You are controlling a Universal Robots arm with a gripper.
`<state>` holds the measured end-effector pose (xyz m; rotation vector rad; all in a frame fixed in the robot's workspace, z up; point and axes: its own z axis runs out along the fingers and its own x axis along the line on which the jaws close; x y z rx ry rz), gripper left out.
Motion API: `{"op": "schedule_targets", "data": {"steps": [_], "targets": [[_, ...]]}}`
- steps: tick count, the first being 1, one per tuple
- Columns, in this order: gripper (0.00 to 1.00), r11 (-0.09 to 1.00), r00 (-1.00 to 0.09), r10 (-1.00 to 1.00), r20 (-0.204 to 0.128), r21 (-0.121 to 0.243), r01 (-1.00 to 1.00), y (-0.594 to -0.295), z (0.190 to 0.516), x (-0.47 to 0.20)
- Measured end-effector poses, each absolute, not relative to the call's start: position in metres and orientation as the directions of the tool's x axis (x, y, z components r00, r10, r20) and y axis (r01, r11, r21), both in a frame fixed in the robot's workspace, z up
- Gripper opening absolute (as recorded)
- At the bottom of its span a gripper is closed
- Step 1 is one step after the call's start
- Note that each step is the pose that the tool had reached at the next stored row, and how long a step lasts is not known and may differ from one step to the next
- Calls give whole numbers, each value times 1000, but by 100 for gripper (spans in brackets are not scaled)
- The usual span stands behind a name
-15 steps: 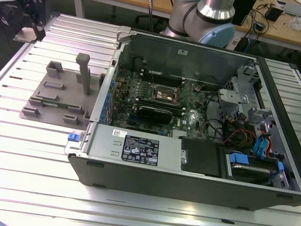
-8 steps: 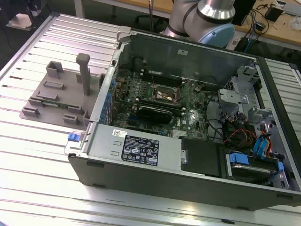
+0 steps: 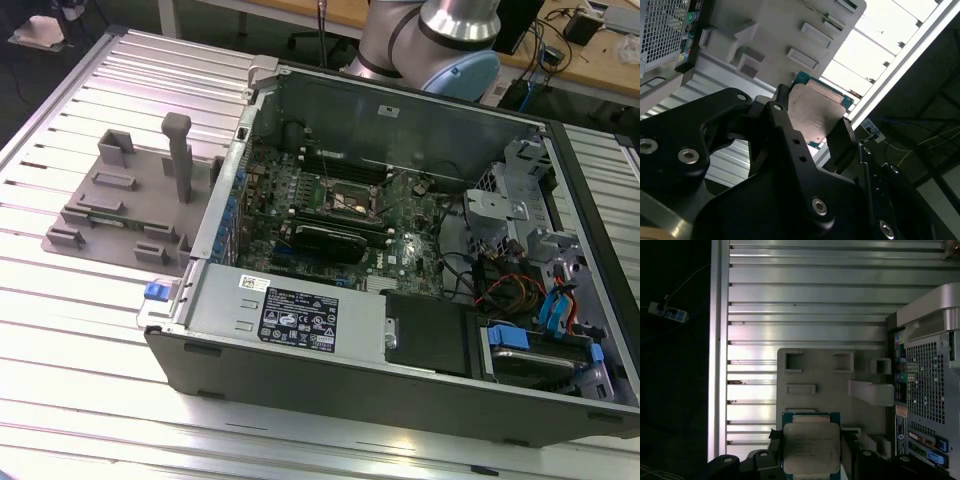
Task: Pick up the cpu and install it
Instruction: 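Pick up the cpu and move it towards the insertion slot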
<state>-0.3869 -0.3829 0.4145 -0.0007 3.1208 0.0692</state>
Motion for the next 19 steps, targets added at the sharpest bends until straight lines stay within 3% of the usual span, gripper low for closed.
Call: {"op": "schedule_targets", "data": {"steps": [19], "targets": [[55,999,-1000,0,-20,45,-1,-383,414,-344]]}}
